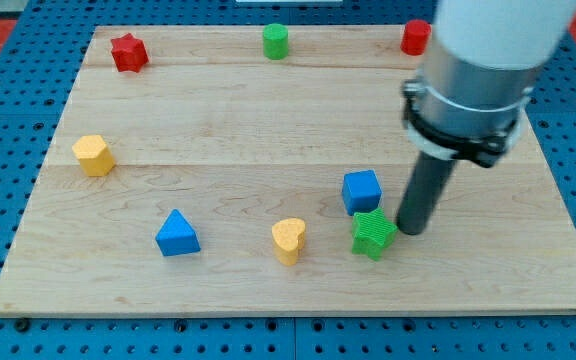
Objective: Point your arm at the green circle
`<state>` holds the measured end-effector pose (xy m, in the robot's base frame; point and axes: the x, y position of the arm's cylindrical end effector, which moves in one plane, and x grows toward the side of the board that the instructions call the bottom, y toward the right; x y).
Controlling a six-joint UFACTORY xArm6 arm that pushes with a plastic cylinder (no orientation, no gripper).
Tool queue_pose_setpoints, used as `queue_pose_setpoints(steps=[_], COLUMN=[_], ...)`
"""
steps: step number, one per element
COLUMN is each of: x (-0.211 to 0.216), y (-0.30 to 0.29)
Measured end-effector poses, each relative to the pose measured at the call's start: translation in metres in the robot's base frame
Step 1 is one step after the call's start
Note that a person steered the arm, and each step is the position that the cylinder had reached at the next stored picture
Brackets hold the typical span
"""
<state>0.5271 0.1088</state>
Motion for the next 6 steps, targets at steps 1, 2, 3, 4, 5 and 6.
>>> queue_pose_setpoints(steps=[1, 2, 3, 4, 5, 6], x=[-0.032, -0.054, -0.084, -0.161, -0.254, -0.291], y=[-0.028, -0.038, 0.010, 0.043, 0.060, -0.031])
